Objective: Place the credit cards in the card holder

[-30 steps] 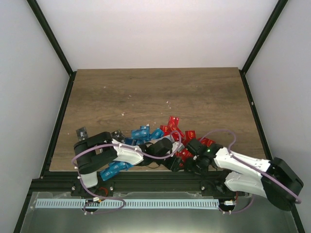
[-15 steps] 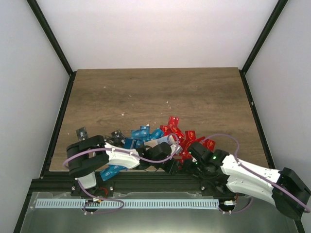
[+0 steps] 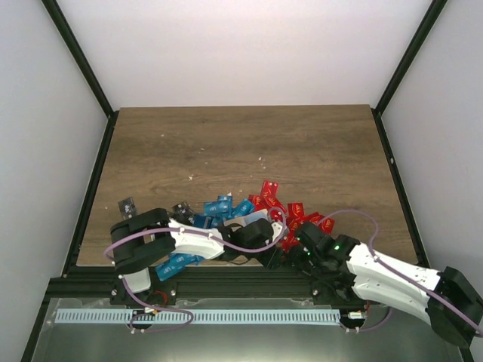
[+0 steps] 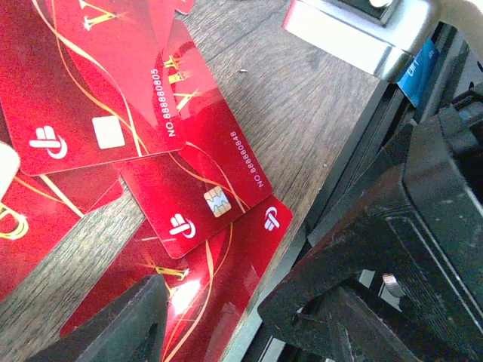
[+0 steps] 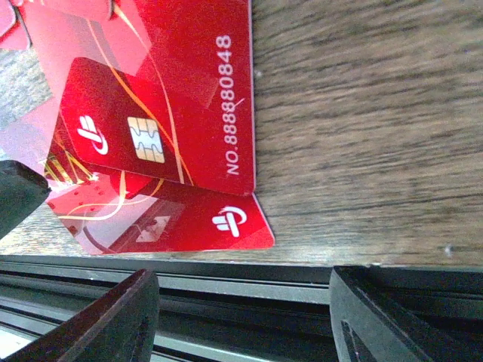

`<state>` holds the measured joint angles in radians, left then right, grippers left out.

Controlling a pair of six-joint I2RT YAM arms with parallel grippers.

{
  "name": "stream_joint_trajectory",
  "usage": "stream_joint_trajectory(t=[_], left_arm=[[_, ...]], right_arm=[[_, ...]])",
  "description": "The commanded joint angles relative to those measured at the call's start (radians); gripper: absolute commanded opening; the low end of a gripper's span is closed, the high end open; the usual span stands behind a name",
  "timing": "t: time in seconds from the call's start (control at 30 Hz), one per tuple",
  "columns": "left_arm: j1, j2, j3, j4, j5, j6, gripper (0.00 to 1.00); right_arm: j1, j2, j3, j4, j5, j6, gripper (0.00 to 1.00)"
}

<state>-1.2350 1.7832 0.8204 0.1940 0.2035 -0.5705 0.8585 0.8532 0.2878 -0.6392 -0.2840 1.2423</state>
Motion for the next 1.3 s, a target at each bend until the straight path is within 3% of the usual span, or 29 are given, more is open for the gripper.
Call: stream_joint_trajectory(t=[0.0, 0.3, 0.53, 0.77, 1.07, 1.27], left_arm=[[-0.001, 0.061, 0.017, 0.006, -0.116, 0.037, 0.59], [0.015, 0.045, -0.017, 0.027, -0.189, 0.08, 0.63], [0.044, 0.016, -0.084, 0.085, -0.154, 0.071, 0.58], [0.05, -0.022, -0.14, 0.133, -0.144, 0.063, 0.52], [0.059, -0.173, -0.219, 0.152, -0.079, 0.055, 0.53], [0.058, -0.105, -0.163, 0.159, -0.048, 0.098, 0.53]], right_arm=[[0.005, -0.042, -0.013, 0.113, -0.065, 0.034, 0.65], [0.005, -0.115, -0.038, 0.121, -0.041, 0.049, 0.67], [0.005, -0.13, -0.041, 0.08, -0.002, 0.078, 0.7], [0.006, -0.121, -0.047, 0.051, 0.022, 0.107, 0.64], [0.005, -0.141, -0.063, 0.042, 0.037, 0.138, 0.62], [0.005, -0.137, -0.072, 0.052, 0.019, 0.135, 0.62]])
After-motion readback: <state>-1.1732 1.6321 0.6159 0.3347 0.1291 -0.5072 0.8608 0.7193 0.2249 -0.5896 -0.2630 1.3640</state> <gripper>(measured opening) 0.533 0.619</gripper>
